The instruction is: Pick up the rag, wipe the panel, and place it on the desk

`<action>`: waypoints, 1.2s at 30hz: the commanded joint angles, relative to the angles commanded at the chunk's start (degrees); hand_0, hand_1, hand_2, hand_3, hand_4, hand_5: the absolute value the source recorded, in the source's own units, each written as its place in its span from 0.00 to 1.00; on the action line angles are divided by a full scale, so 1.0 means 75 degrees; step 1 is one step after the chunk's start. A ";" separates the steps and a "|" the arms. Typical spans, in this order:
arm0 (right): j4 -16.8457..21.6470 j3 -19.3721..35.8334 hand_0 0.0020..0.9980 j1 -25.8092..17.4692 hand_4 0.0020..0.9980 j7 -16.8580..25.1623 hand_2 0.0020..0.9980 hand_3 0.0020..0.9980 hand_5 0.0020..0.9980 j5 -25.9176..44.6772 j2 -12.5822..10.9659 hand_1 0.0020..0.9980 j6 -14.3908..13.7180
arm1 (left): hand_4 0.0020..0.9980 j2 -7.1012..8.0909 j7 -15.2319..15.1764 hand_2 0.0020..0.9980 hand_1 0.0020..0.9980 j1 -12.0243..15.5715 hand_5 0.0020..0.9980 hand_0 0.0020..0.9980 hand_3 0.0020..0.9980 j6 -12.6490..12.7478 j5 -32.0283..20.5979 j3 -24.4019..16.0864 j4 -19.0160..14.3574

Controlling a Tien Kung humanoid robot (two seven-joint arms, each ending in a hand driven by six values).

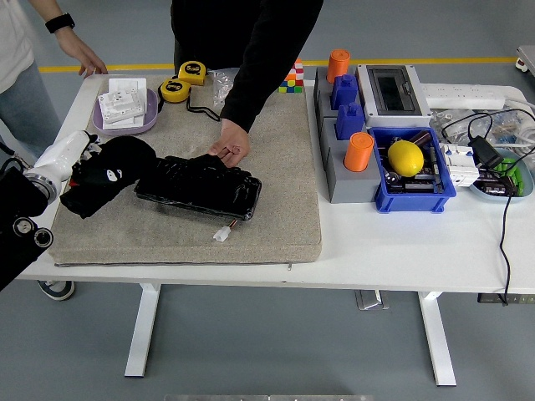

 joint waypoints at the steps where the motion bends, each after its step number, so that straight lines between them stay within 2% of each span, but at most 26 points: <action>1: -0.0012 -0.0017 0.74 0.0001 1.00 0.0000 0.70 0.60 0.52 0.0014 0.0000 0.71 0.0005 | 0.53 -0.0045 0.0014 0.32 0.17 0.0008 0.09 0.29 0.54 0.0011 0.0009 0.0000 -0.0031; 8: -0.0023 -0.0042 0.74 0.0020 1.00 0.0004 0.70 0.60 0.52 0.0017 0.0005 0.71 0.0018 | 0.53 -0.0253 0.0057 0.32 0.17 -0.0058 0.10 0.29 0.54 0.0098 0.0027 0.0104 -0.0007; 17: -0.0019 -0.0010 0.74 0.0022 1.00 -0.0004 0.70 0.60 0.52 -0.0025 0.0008 0.71 0.0018 | 0.53 -0.0513 0.0086 0.32 0.17 -0.0219 0.09 0.29 0.54 0.0210 -0.0008 0.0352 0.0243; 36: -0.0049 -0.0019 0.74 0.0062 1.00 -0.0002 0.70 0.60 0.52 -0.0006 -0.0011 0.71 0.0039 | 0.53 -0.0915 0.0214 0.32 0.17 -0.0449 0.09 0.29 0.54 0.0278 0.0091 0.0951 0.0265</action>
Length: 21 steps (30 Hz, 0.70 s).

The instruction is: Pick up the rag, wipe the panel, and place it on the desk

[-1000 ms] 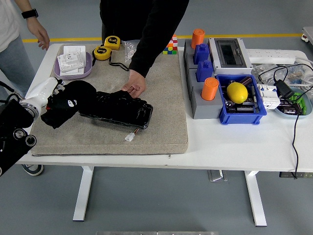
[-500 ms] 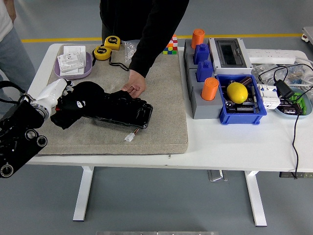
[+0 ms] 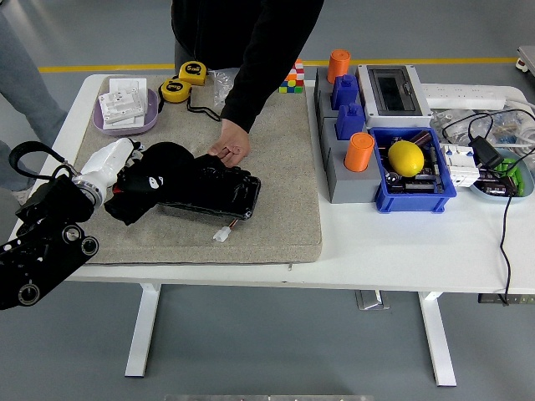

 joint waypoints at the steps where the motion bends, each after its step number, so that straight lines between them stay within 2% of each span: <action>1: -0.0001 -0.0005 0.74 0.0002 1.00 0.0000 0.70 0.60 0.52 -0.0001 -0.0003 0.71 0.0002 | 0.53 -0.0016 -0.0001 0.32 0.17 -0.0010 0.09 0.29 0.54 0.0005 0.0001 0.0037 -0.0008; 21: -0.0047 -0.0084 0.74 0.0040 1.00 0.0012 0.70 0.60 0.52 0.0074 -0.0034 0.71 0.0039 | 0.52 -0.0416 0.0172 0.32 0.17 -0.0306 0.09 0.29 0.54 0.0052 0.0243 0.0792 -0.0170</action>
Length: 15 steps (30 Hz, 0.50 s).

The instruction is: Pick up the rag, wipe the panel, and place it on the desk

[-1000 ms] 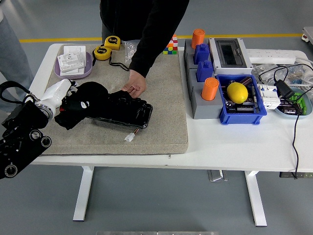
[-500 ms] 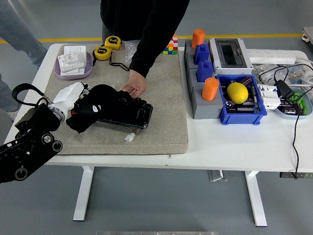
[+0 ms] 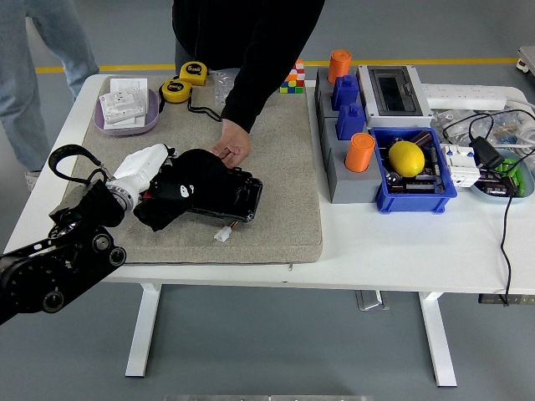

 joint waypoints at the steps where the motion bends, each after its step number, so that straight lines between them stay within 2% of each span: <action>1: -0.0001 -0.0007 0.74 0.0001 1.00 0.0000 0.70 0.60 0.52 0.0002 -0.0002 0.71 0.0002 | 0.52 -0.0020 0.0005 0.32 0.17 -0.0012 0.08 0.29 0.54 -0.0002 0.0015 0.0027 -0.0010; 10: -0.0032 -0.0070 0.74 0.0003 1.00 0.0003 0.70 0.60 0.52 0.0050 -0.0009 0.71 0.0021 | 0.53 -0.0095 0.0139 0.32 0.17 -0.0118 0.08 0.30 0.54 -0.0031 0.0270 0.0305 -0.0170; 15: -0.0030 -0.0113 0.74 0.0024 1.00 0.0009 0.70 0.60 0.52 0.0085 -0.0026 0.71 0.0015 | 0.53 -0.0209 0.0197 0.32 0.17 -0.0238 0.08 0.30 0.54 -0.0051 0.0393 0.0534 -0.0185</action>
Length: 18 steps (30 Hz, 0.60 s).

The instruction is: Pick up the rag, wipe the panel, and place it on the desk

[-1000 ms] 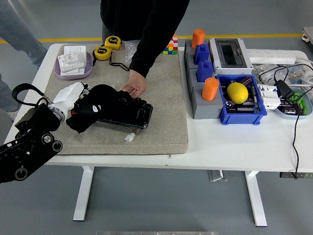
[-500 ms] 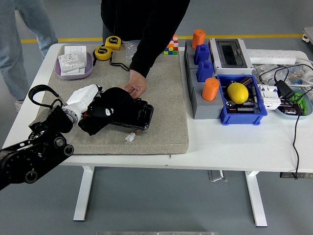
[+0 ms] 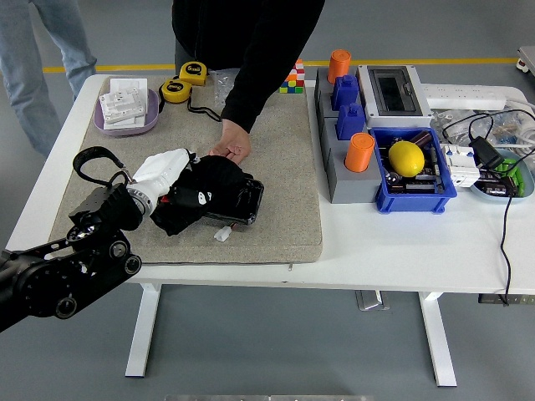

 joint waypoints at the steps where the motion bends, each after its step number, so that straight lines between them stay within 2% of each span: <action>1: 0.0002 -0.0006 0.74 0.0005 1.00 0.0000 0.70 0.60 0.52 0.0002 -0.0004 0.71 -0.0001 | 0.53 -0.0022 0.0012 0.32 0.17 -0.0019 0.08 0.30 0.54 -0.0007 0.0029 0.0038 -0.0002; 18: -0.0038 -0.0099 0.74 0.0023 1.00 -0.0009 0.71 0.60 0.52 0.0034 -0.0032 0.71 0.0031 | 0.53 -0.0265 0.0190 0.32 0.17 -0.0287 0.07 0.30 0.54 -0.0064 0.0398 0.0499 -0.0158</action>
